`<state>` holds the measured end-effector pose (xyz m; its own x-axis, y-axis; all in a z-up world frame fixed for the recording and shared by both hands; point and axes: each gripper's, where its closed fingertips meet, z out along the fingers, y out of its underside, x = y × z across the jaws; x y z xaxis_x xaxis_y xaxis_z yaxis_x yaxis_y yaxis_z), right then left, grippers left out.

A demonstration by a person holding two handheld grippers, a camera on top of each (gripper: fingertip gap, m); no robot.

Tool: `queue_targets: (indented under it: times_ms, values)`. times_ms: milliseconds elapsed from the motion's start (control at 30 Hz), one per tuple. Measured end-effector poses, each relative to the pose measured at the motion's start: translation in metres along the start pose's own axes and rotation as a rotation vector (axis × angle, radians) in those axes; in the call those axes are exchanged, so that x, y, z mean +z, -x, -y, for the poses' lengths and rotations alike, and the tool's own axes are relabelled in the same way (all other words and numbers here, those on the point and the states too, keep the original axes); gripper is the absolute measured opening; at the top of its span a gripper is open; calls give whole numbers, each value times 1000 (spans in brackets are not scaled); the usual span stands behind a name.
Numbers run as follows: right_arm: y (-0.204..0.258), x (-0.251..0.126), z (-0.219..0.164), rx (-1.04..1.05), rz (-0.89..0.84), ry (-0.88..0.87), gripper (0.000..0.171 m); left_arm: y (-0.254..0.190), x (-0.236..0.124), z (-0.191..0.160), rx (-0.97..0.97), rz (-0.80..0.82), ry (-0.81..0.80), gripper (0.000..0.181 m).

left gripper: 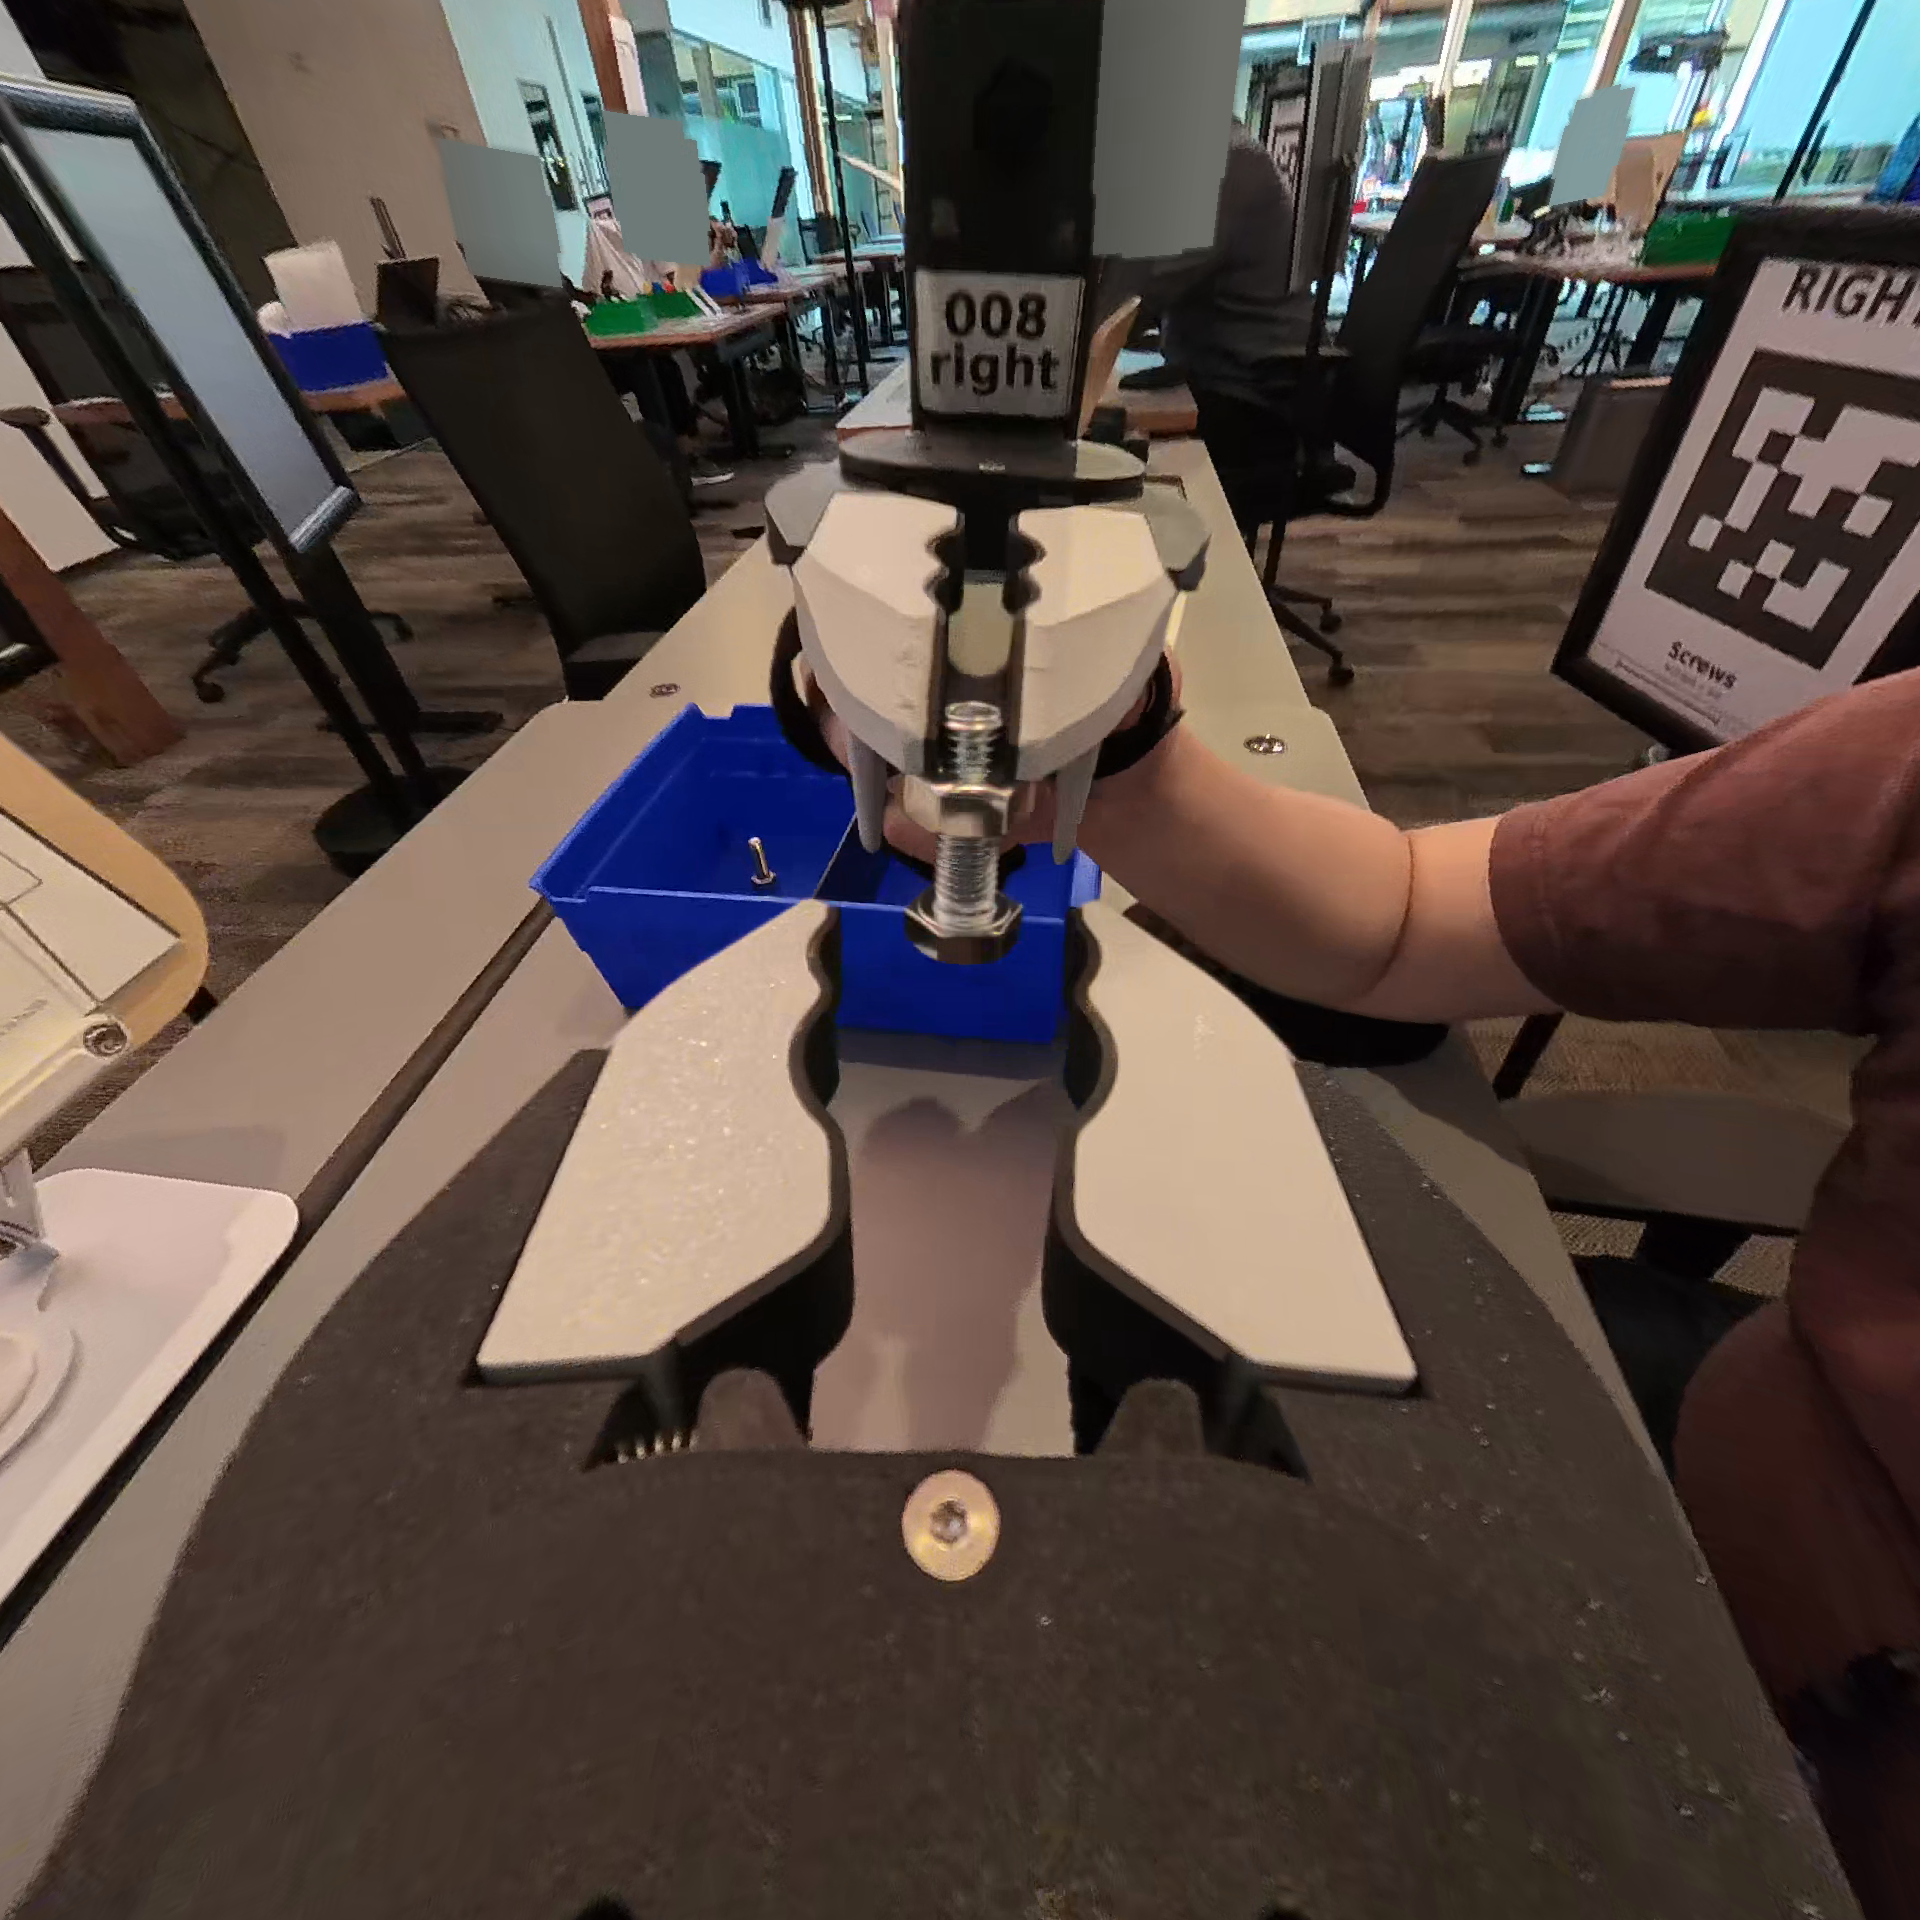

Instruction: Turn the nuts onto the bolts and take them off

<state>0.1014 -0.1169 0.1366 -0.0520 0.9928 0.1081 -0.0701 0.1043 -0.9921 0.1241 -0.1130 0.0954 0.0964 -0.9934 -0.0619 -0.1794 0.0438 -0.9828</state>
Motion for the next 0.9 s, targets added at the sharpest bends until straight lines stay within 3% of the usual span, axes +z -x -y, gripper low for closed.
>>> queue_targets:
  times_ms: [467, 700, 800, 900]
  values:
    - [18, 3, -3, -52, 110, -1, 10, -22, 11, -5, 29, -121, 11, 18]
    - [13, 2, -4, -19, 103, -6, 10, -16, 12, -7, 69, -71, 20, 16]
    - [2, -1, 4, -16, 27, -52, 36, -10, 12, -2, 27, -45, -14, 16]
    - [-7, -4, 4, -33, -36, -52, 37, -1, 8, 4, -25, -6, -61, 15]
